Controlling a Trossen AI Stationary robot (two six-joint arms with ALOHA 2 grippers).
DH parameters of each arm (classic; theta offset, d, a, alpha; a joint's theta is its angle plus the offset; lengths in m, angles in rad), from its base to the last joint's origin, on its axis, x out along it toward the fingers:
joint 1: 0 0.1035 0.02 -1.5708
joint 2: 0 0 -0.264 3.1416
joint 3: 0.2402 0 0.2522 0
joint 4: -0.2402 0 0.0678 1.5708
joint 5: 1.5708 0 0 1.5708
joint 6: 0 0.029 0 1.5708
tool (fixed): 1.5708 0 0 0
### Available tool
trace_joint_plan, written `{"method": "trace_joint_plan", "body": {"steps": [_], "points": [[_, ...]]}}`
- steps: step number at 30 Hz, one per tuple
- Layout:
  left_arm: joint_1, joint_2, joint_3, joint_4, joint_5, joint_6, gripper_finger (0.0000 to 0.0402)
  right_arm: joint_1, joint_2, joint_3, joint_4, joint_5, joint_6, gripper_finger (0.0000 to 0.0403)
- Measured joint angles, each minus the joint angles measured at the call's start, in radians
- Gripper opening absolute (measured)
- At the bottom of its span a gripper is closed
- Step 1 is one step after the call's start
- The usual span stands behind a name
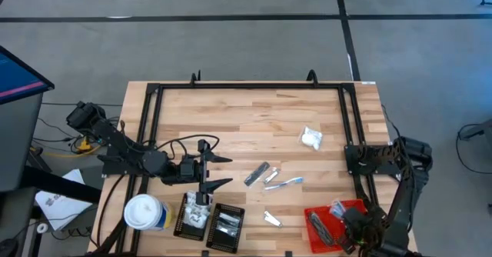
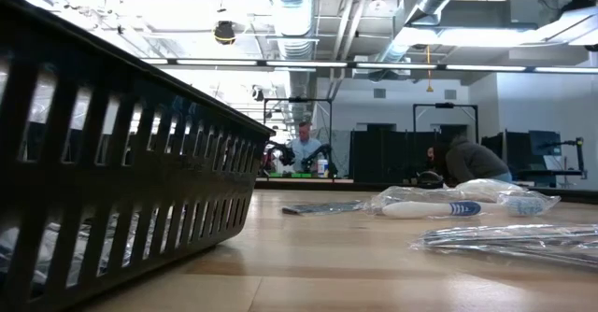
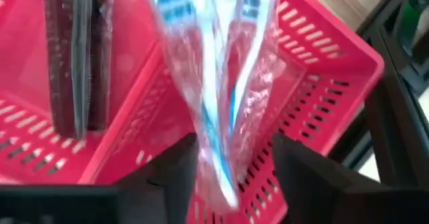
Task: Pick & Place Travel size toiletries
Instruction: Put the blue toothbrush into the right red bin
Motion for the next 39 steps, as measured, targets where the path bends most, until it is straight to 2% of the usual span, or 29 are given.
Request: {"method": "trace_joint_plan", "body": {"steps": [5,9,17,22,26,33,39], "points": [[0.000,0.000,0.000,-0.003,0.000,0.002,0.0241,-0.014,0.001,0.058,-0.070,0.004,-0.074,0.0256],[0.000,0.000,0.000,-0.004,0.000,0.002,0.0241,-0.030,0.001,0.110,-0.140,0.014,-0.121,0.0283],[0.000,0.000,0.000,-0.018,0.000,0.002,0.0241,-0.066,-0.004,0.167,-0.296,0.214,-0.137,0.0291],[0.004,0.000,0.000,-0.032,0.000,0.001,0.0241,-0.115,-0.012,0.170,-0.286,0.396,-0.234,0.0291],[0.004,0.001,0.000,-0.042,0.000,-0.001,0.0241,-0.168,-0.012,0.170,-0.285,0.455,-0.337,0.0292],[0.010,0.001,0.000,-0.075,0.000,-0.021,0.0241,-0.254,-0.012,0.170,-0.216,0.454,-0.512,0.0292],[0.021,0.001,0.000,-0.090,-0.001,-0.051,0.0241,-0.265,-0.012,0.144,-0.178,0.316,-0.512,0.0292]]}}
